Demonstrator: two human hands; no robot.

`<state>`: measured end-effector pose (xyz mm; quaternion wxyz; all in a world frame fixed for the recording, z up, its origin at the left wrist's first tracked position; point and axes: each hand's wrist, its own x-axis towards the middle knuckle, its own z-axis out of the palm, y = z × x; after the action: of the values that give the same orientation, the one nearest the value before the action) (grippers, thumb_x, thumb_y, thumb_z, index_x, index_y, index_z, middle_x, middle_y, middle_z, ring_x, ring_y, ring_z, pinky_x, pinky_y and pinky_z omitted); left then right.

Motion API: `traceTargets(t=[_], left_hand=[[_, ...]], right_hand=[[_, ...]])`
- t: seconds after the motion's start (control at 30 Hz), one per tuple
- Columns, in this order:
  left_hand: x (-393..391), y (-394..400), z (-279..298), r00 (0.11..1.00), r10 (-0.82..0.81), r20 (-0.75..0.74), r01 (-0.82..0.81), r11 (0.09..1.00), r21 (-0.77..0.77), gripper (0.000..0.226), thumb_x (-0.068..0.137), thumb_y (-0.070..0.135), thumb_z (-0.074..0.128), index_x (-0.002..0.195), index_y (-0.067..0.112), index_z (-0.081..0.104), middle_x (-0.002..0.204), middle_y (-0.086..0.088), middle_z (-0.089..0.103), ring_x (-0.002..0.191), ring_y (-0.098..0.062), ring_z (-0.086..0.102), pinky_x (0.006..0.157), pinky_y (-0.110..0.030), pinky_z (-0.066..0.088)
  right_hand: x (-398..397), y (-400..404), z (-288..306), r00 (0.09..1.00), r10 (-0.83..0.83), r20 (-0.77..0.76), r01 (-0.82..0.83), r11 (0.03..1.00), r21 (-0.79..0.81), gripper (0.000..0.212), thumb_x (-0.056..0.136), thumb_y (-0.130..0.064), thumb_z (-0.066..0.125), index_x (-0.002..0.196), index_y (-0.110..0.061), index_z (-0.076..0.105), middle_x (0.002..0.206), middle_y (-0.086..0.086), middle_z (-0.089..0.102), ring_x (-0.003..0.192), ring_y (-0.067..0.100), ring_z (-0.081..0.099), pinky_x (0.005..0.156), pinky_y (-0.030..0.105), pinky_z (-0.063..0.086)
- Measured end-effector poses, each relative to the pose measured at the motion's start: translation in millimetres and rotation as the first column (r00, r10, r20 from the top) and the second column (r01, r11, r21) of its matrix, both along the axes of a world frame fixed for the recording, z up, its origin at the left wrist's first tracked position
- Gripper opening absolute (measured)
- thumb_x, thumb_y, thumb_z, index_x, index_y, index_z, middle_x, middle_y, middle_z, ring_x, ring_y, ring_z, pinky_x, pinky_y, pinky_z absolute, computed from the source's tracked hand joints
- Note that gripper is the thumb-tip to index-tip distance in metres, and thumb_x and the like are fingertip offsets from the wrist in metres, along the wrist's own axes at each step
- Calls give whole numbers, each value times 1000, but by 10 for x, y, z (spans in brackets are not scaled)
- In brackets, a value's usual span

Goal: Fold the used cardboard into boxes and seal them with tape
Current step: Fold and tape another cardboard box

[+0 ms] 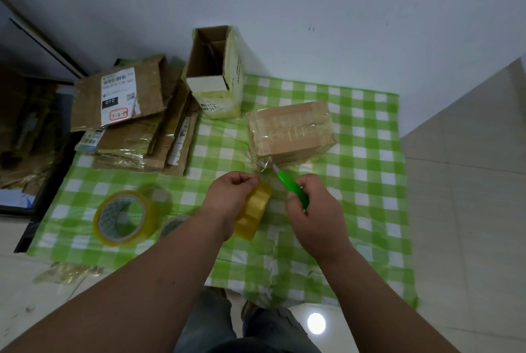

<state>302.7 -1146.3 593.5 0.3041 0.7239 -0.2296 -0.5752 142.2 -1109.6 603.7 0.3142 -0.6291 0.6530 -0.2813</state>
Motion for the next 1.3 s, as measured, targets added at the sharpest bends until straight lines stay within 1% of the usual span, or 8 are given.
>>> traceTargets(t=[0.13, 0.3, 0.43, 0.57, 0.87, 1.03, 1.17, 1.3], left_hand=[[-33, 26, 33, 1000, 12, -16, -12, 1000, -24, 9, 89, 19, 71, 81, 19, 71, 83, -3, 71, 77, -20, 62, 71, -35, 51], [-30, 52, 27, 999, 42, -5, -42, 998, -40, 12, 88, 24, 74, 76, 20, 71, 81, -3, 72, 76, -20, 62, 72, -36, 51], [-26, 54, 20, 999, 51, 1, -51, 998, -38, 14, 87, 24, 74, 74, 21, 72, 80, -3, 72, 76, -22, 62, 70, -37, 50], [-39, 43, 29, 998, 57, -1, -57, 998, -31, 17, 87, 22, 74, 70, 21, 73, 81, -5, 73, 80, -24, 63, 78, -45, 54], [-53, 27, 85, 996, 65, -55, -68, 997, -43, 13, 86, 18, 75, 73, 16, 74, 76, -4, 72, 75, -21, 61, 72, -37, 51], [-2, -19, 90, 997, 73, 26, -73, 997, -10, 8, 84, 21, 75, 83, 13, 74, 90, -11, 73, 79, -23, 62, 72, -36, 52], [31, -74, 109, 997, 50, 53, -51, 999, 9, 7, 82, 19, 75, 81, 12, 73, 82, -7, 69, 76, -24, 60, 70, -36, 51], [99, -121, 124, 995, 75, 69, -77, 997, 27, 6, 80, 18, 75, 78, 14, 71, 79, -6, 66, 76, -26, 58, 69, -36, 49]], right_hand=[[66, -88, 106, 974, 160, -161, -166, 986, -29, 22, 88, -35, 48, 96, -17, 57, 72, -7, 51, 61, 17, 48, 53, 30, 32], [117, -212, 142, 934, 201, -294, -219, 975, -29, 21, 92, -34, 51, 94, -14, 57, 77, 0, 58, 64, 23, 55, 53, 32, 35], [170, -296, 194, 913, 243, -327, -245, 969, 35, 19, 93, -34, 52, 94, -15, 51, 77, -1, 54, 68, 23, 52, 57, 32, 32], [218, -355, 244, 900, 263, -348, -258, 964, 62, 17, 92, -33, 51, 90, -18, 45, 72, -5, 46, 66, 21, 48, 57, 30, 31], [276, -470, 356, 880, 267, -392, -239, 964, 120, 21, 93, -34, 50, 103, -16, 55, 94, 3, 64, 85, 27, 63, 66, 32, 43], [195, -512, 408, 886, 259, -385, -216, 964, 152, 22, 92, -33, 52, 105, -17, 59, 85, -1, 58, 80, 24, 58, 67, 31, 42], [128, -544, 455, 864, 288, -413, -224, 955, 197, 20, 92, -33, 52, 100, -17, 59, 80, -5, 51, 73, 20, 48, 65, 29, 37], [20, -566, 472, 832, 294, -471, -193, 949, 250, 14, 91, -32, 51, 89, -19, 47, 78, -2, 48, 74, 24, 47, 66, 30, 36]])
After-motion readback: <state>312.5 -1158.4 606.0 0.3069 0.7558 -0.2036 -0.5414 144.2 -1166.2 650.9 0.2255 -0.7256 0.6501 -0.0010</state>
